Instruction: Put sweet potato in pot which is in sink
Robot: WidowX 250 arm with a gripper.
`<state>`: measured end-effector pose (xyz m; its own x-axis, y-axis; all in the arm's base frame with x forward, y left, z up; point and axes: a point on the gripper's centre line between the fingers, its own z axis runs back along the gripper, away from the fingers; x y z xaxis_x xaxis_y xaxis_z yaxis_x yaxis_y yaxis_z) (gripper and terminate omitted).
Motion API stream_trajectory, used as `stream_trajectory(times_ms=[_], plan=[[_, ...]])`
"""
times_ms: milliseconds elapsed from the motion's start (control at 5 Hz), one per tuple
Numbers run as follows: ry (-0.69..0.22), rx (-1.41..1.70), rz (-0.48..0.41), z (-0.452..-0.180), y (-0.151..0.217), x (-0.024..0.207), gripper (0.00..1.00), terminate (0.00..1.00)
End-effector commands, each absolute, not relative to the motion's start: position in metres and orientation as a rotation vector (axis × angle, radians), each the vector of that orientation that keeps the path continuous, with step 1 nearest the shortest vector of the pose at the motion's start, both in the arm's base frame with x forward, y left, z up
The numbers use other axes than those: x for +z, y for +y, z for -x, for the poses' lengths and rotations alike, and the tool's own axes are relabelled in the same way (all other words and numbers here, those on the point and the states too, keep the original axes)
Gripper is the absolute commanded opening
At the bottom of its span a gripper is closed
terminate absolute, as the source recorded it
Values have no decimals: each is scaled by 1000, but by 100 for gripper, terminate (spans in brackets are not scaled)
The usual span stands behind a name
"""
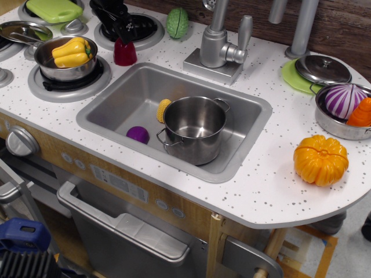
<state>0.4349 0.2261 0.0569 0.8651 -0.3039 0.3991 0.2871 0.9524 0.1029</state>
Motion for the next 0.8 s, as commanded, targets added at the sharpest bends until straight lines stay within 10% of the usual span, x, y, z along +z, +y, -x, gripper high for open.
stream_trajectory(times_ms=[0,600], plan=[[-425,-310,-41,-435,226,57,100,0],[-459,-365,-34,-446,225,54,100,0]])
